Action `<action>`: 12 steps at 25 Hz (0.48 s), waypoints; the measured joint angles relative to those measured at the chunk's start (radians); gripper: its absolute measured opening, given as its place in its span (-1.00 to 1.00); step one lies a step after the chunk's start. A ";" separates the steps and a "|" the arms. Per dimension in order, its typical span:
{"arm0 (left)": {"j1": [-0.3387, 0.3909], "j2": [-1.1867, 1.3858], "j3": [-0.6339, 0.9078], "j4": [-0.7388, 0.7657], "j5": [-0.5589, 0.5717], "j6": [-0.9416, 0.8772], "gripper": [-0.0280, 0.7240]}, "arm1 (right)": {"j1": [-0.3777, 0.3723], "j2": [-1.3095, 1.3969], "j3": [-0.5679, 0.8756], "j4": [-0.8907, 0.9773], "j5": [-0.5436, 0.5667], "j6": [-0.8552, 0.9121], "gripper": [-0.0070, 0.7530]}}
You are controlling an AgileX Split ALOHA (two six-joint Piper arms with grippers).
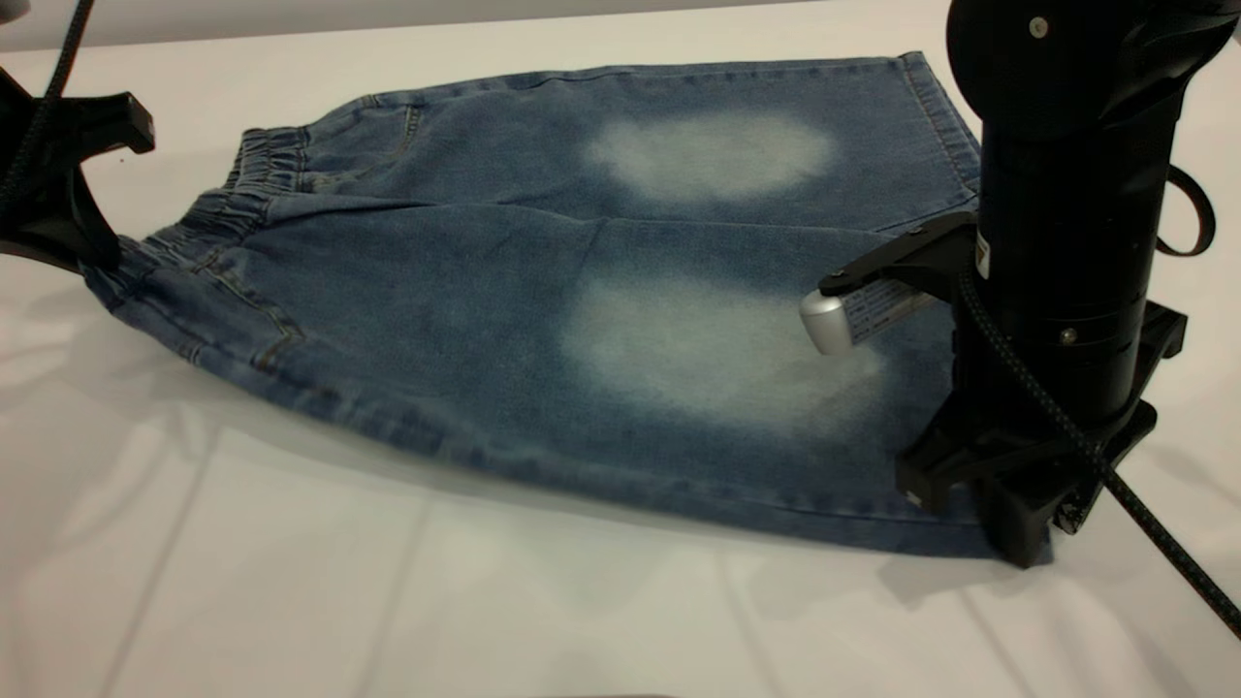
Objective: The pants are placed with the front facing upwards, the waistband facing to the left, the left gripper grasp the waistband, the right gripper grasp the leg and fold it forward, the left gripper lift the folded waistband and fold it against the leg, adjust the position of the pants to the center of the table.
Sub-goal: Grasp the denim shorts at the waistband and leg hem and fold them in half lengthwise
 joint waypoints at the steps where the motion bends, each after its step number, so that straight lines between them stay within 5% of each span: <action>1: 0.000 0.000 0.000 0.000 0.001 0.000 -0.82 | 0.000 0.000 0.000 -0.009 0.000 0.000 -0.67; 4: 0.000 0.000 0.000 0.000 0.001 0.000 -0.82 | -0.001 0.001 0.000 -0.015 0.003 0.000 -0.86; 12: 0.000 0.000 0.000 0.000 -0.017 -0.006 -0.82 | 0.000 -0.117 0.015 0.029 -0.028 -0.006 -0.89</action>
